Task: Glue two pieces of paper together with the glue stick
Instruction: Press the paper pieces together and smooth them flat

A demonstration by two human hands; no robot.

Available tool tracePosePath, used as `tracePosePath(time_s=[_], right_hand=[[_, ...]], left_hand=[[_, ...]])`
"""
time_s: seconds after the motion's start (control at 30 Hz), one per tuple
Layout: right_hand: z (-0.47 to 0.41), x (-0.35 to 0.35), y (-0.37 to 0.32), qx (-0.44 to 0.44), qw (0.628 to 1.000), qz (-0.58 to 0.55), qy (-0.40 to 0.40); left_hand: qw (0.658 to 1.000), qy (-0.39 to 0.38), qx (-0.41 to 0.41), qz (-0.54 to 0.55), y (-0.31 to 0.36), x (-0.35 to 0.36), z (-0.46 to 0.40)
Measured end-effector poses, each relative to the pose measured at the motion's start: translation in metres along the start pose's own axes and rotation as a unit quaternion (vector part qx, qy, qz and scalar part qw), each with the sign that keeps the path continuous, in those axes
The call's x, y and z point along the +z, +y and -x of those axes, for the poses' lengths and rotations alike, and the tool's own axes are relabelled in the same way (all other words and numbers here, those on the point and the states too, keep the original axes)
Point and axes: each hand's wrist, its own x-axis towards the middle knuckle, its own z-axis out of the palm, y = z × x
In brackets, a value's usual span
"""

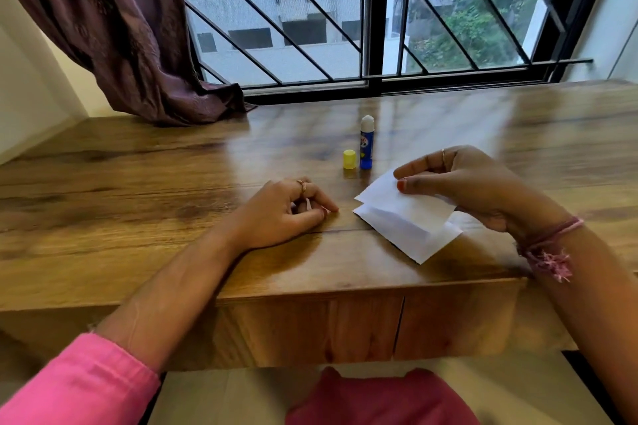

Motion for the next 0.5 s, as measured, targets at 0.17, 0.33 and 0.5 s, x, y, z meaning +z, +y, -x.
tracePosePath(time_s=[0.17, 0.33, 0.5], right_hand=[[0.0006, 0.0061, 0.0033, 0.009, 1.0, 0.01, 0.005], [-0.0003, 0.0067, 0.0068, 0.011, 1.0, 0.017, 0.004], [-0.0009, 0.0067, 0.0086, 0.005, 0.999, 0.042, 0.006]], left_hand=[[1.0, -0.005, 0.009, 0.003, -0.0002, -0.0002, 0.001], [1.0, -0.014, 0.026, -0.005, 0.0025, 0.0, 0.0025], [0.999, -0.027, 0.022, -0.006, 0.0039, -0.0005, 0.0031]])
